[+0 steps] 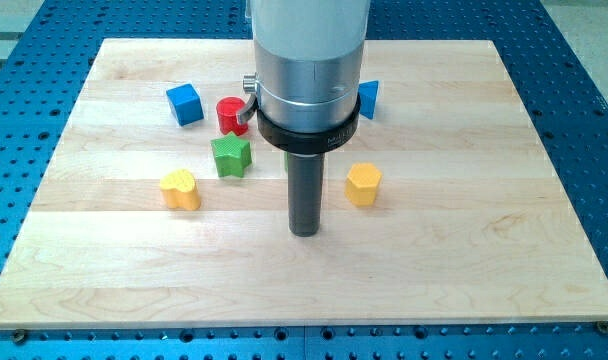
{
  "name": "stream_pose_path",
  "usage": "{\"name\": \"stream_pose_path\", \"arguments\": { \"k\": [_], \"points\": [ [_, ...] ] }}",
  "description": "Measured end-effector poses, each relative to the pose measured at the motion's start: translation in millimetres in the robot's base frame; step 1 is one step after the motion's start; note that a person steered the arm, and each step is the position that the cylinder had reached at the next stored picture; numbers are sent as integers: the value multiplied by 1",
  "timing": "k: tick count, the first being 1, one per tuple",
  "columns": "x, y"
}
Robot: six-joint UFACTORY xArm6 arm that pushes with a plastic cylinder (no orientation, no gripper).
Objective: Place your arm at the bottom right to the green star
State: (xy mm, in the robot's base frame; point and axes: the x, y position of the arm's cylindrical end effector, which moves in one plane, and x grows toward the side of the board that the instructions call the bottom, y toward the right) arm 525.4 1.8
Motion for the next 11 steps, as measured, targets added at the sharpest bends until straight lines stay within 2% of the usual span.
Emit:
{"name": "stream_pose_path", "arguments": {
  "k": [9,10,11],
  "points": [
    [-7,0],
    [-30,-1],
    [-47,-38]
  ]
}}
